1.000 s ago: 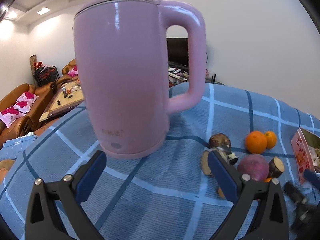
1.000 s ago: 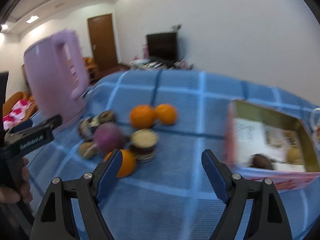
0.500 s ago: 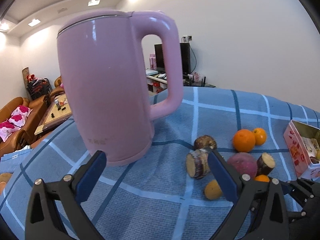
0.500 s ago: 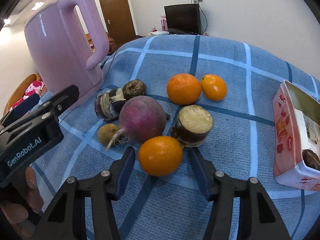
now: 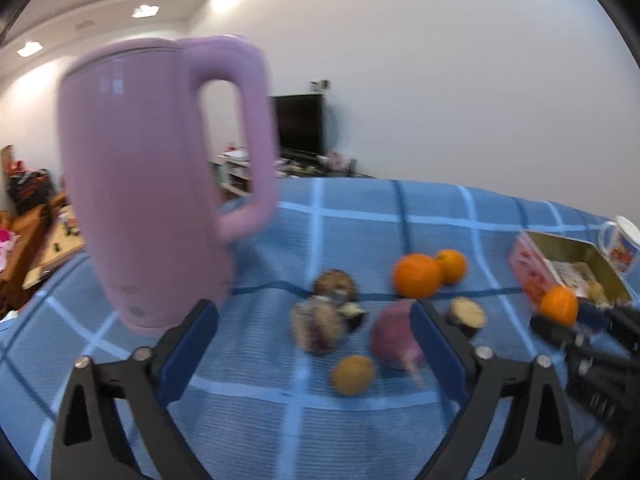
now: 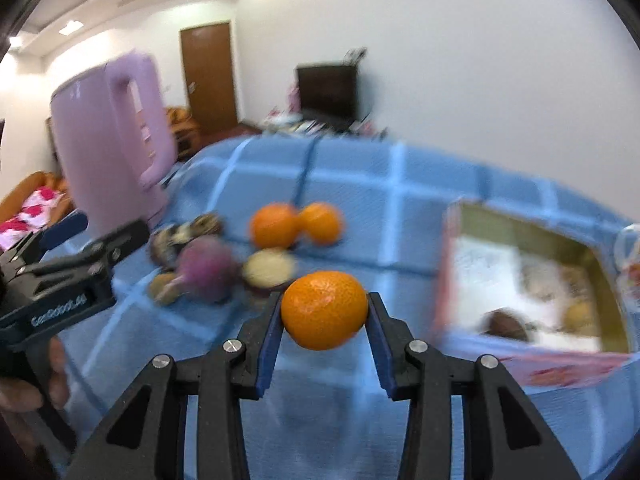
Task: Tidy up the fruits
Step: 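Grasp an orange with the right tool, then grasp the purple radish with the left tool while the right tool holds the orange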
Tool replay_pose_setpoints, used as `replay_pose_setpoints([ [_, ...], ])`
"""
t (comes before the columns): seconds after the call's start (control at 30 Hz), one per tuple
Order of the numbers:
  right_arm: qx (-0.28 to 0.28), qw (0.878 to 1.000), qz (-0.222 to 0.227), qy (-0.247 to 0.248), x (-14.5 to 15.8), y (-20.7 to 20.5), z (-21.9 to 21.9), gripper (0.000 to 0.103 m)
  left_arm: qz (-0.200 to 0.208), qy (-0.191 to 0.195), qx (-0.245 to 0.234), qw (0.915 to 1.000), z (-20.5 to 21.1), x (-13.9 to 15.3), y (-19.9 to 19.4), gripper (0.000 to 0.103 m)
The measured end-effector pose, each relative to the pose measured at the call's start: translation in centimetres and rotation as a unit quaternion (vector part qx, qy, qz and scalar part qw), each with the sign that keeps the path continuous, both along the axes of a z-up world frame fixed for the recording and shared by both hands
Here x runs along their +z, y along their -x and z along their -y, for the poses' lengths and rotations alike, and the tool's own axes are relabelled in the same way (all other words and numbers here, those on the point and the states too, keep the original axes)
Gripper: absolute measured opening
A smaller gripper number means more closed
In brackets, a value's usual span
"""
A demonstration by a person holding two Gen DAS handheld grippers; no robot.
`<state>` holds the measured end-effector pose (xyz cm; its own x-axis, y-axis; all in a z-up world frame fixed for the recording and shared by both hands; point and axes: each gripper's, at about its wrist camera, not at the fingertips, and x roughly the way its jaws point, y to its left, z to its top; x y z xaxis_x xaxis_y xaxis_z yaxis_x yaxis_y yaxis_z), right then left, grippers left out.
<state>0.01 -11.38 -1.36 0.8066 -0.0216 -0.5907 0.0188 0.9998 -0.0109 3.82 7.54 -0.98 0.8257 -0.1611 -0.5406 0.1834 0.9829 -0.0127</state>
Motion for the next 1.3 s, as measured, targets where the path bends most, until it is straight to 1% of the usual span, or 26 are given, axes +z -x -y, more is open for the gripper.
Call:
replay_pose_setpoints([
  [0.07,-0.014,1.0,0.021,0.007,0.6,0.6,1.2,0.043,-0.011,0.002,-0.02,0.9997,1.0,-0.2,-0.2,0.085],
  [0.13,-0.022,0.999,0.028,0.003,1.0,0.6,2.2,0.043,-0.021,-0.001,-0.032,0.9993,2.3,-0.4,-0.7,0.08],
  [0.2,-0.028,0.999,0.029,-0.002,1.1,0.4,2.7,0.043,-0.029,-0.016,-0.042,0.9986,3.7,-0.7,-1.2,0.071],
  [0.23,-0.029,0.999,0.028,-0.004,1.1,0.3,2.9,0.043,-0.034,-0.023,-0.047,0.998,4.2,-0.8,-1.4,0.069],
  [0.3,-0.029,0.999,0.028,-0.01,1.3,0.8,3.2,0.043,-0.049,-0.04,-0.057,0.9964,5.6,-1.2,-2.1,0.059],
  [0.37,-0.025,0.999,0.027,-0.011,1.3,0.8,3.3,0.043,-0.067,-0.051,-0.061,0.9946,6.5,-1.6,-2.8,0.055],
  [0.43,-0.024,0.999,0.026,-0.01,1.2,0.6,3.0,0.043,-0.086,-0.058,-0.06,0.9928,7.1,-2.1,-3.5,0.053],
  [0.57,-0.024,0.999,0.017,-0.015,0.7,0.2,2.8,0.043,-0.103,-0.071,-0.049,0.9909,7.3,-2.7,-4.2,0.056],
  [0.67,-0.026,0.999,0.012,-0.013,0.5,0.0,2.6,0.043,-0.122,-0.045,-0.05,0.9902,6.6,-2.9,-4.9,0.056],
  [0.73,-0.028,0.999,0.013,-0.011,0.5,0.1,2.6,0.043,-0.123,-0.042,-0.052,0.9902,6.4,-2.9,-4.8,0.056],
  [0.87,-0.037,0.999,0.025,-0.002,0.8,0.4,2.7,0.043,-0.111,-0.045,-0.046,0.9918,6.4,-2.6,-4.4,0.055],
  [0.97,-0.041,0.998,0.042,0.005,1.3,0.7,2.8,0.043,-0.059,-0.013,-0.032,0.9977,5.1,-1.2,-2.8,0.055],
  [1.03,-0.043,0.998,0.052,0.01,1.6,1.0,2.7,0.043,-0.02,0.012,-0.022,0.9995,4.4,-0.4,-1.2,0.055],
  [1.07,-0.045,0.997,0.056,0.014,1.7,1.1,2.7,0.043,-0.004,0.016,-0.015,0.9997,4.3,-0.1,-0.8,0.055],
  [1.13,-0.05,0.996,0.064,0.025,1.9,1.3,2.6,0.043,0.021,0.012,-0.004,0.9997,4.6,0.3,0.1,0.055],
  [1.3,-0.054,0.995,0.076,0.035,2.3,1.7,3.0,0.043,0.036,0.015,-0.003,0.9992,5.9,0.8,0.8,0.055],
])
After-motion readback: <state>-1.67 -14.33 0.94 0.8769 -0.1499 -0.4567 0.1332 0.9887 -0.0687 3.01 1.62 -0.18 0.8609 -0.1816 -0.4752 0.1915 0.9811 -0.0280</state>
